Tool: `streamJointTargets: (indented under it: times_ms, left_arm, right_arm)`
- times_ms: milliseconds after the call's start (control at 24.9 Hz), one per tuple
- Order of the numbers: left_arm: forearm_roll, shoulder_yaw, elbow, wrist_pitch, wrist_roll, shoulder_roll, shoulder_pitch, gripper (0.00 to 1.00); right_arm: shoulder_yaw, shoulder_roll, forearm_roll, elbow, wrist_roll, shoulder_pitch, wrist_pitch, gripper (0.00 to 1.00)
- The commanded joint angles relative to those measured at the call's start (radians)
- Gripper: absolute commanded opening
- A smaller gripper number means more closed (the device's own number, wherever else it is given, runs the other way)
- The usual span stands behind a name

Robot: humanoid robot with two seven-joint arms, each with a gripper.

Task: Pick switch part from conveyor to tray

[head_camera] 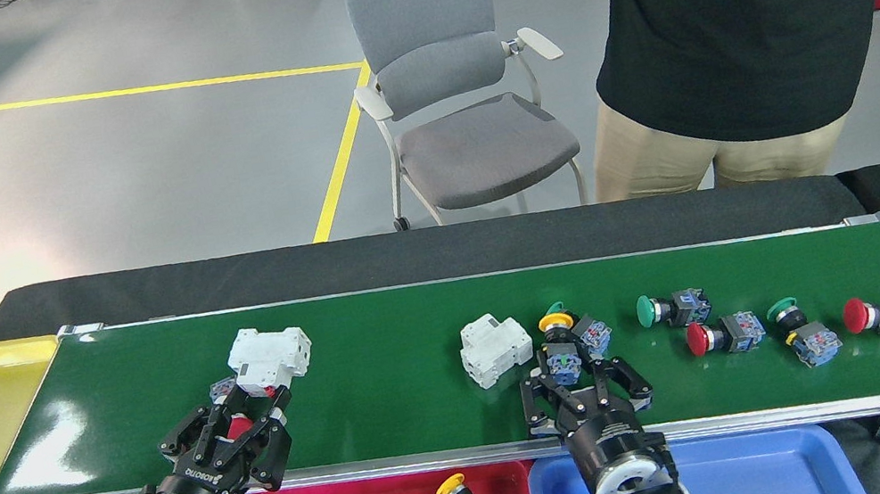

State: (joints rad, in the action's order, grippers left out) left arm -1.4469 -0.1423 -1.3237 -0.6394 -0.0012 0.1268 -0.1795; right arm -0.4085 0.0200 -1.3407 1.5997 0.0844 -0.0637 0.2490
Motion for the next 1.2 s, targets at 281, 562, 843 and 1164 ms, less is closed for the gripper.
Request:
streamJointTargets:
  times_ms: [281, 562, 843, 1164]
  left_arm:
    - [0.008, 0.003, -0.048, -0.016, 0.006, 0.008, 0.000, 0.08]
    - [0.005, 0.035, -0.097, -0.019, 0.003, 0.002, 0.034, 0.08]
    - [0.000, 0.150, -0.241, -0.010, -0.003, -0.032, 0.138, 0.08]
    - [-0.104, 0.452, -0.437, 0.006, -0.060, -0.135, 0.291, 0.13]
  right_arm:
    - [-0.042, 0.026, 0.017, 0.126, 0.075, 0.142, -0.525, 1.00]
    - [0.034, 0.032, 0.021, 0.135, 0.083, 0.127, -0.508, 1.00]
    - [0.474, 0.043, 0.025, 0.152, 0.077, 0.101, -0.404, 1.00]
    - [0.860, -0.081, 0.146, 0.068, 0.074, 0.117, -0.436, 1.00]
